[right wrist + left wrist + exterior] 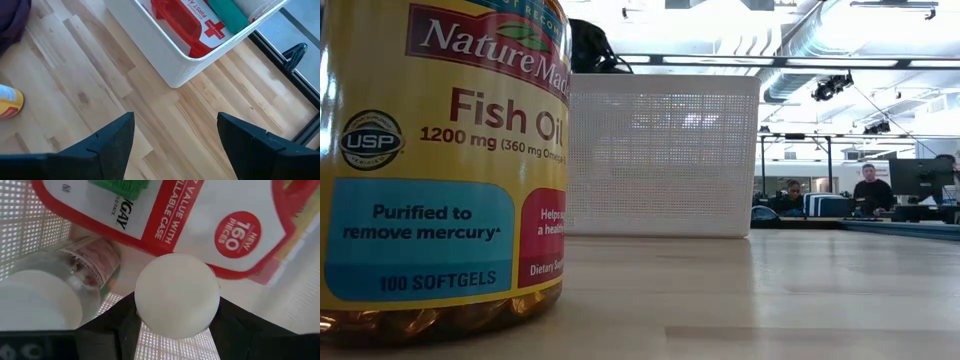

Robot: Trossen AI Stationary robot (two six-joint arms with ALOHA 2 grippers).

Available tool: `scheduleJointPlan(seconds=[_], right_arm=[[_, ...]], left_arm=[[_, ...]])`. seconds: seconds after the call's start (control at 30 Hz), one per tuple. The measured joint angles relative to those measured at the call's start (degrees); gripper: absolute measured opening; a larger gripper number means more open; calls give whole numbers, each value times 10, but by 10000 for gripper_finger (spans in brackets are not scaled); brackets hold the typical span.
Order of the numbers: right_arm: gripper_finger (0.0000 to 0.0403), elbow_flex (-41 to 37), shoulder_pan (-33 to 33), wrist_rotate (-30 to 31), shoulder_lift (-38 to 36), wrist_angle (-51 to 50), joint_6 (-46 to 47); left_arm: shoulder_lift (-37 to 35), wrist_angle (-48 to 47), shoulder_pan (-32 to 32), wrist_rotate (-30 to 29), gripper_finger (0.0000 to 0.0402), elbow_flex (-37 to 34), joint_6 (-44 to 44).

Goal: Pick & place medical supplies in basket/bin
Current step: Put the orange pill bottle into the white bin

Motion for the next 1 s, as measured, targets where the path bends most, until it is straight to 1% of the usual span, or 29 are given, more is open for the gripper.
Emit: scheduleJointPlan(seconds=[0.13, 0.3, 0.4, 0.6, 0.7, 1.0], right_arm=[[275, 0, -10, 1, 0, -3, -2], [275, 0, -21, 1, 0, -10, -2], [275, 0, -30, 1, 0, -10, -2], [275, 0, -51, 3, 0, -10, -18], [275, 0, -64, 13, 0, -7, -30], [275, 0, -109, 10, 0, 5, -73]], left_arm=[[0, 20, 1, -6, 244, -5, 1], [0, 46, 1, -9, 232, -5, 19], [0, 67, 1, -4, 232, -5, 28], [0, 68, 15, -1, 260, -5, 30], [0, 68, 23, -12, 272, -5, 30], [0, 61, 29, -13, 286, -4, 41]])
